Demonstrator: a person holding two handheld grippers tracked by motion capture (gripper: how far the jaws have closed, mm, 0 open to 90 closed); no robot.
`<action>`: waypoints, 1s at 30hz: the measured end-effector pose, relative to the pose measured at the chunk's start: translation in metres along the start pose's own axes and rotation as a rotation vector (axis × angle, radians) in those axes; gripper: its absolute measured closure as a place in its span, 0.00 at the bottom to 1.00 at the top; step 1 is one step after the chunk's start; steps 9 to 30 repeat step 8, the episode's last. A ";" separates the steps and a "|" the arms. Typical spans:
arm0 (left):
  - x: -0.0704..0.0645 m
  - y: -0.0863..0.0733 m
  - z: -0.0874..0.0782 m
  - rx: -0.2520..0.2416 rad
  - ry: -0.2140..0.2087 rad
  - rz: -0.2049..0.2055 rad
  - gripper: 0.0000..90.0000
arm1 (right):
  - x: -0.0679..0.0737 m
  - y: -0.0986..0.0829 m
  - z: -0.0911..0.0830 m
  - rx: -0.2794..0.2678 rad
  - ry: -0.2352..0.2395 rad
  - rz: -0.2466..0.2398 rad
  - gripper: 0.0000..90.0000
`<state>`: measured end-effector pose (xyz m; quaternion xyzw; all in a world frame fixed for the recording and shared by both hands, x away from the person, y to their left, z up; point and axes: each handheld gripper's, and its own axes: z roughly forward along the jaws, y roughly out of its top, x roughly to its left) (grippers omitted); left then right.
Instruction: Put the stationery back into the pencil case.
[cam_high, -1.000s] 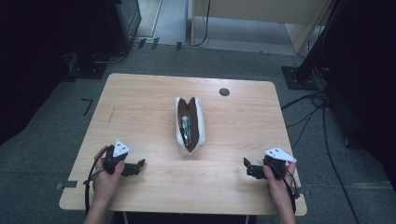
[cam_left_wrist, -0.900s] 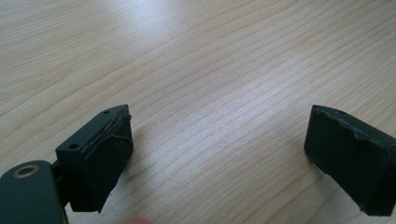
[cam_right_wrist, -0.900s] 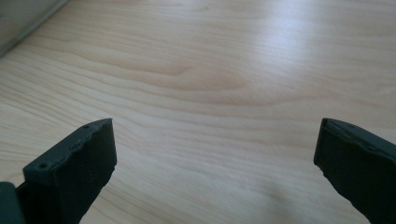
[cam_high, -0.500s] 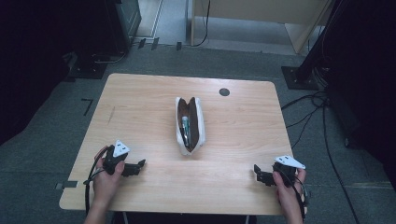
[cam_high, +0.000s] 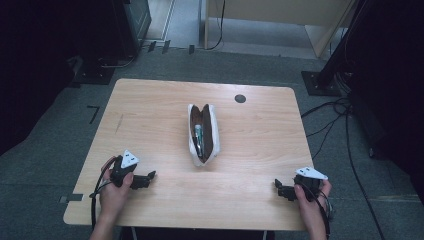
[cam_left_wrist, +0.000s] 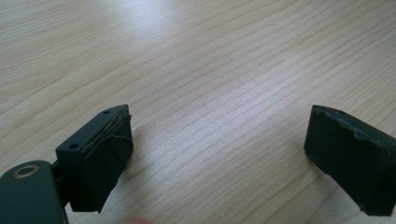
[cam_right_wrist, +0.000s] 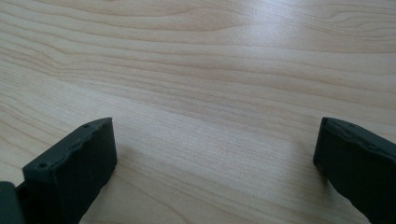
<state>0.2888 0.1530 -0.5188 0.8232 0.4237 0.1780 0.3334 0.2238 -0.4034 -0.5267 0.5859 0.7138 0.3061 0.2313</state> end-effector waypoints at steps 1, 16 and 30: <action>0.000 0.000 0.000 0.000 0.000 -0.001 0.09 | 0.000 0.000 0.000 -0.001 0.001 0.000 0.00; 0.000 0.000 0.000 0.001 0.000 -0.002 0.09 | -0.001 0.001 0.001 -0.002 0.001 -0.003 0.00; 0.000 0.000 0.000 0.001 0.000 -0.002 0.09 | -0.001 0.001 0.001 -0.002 0.001 -0.003 0.00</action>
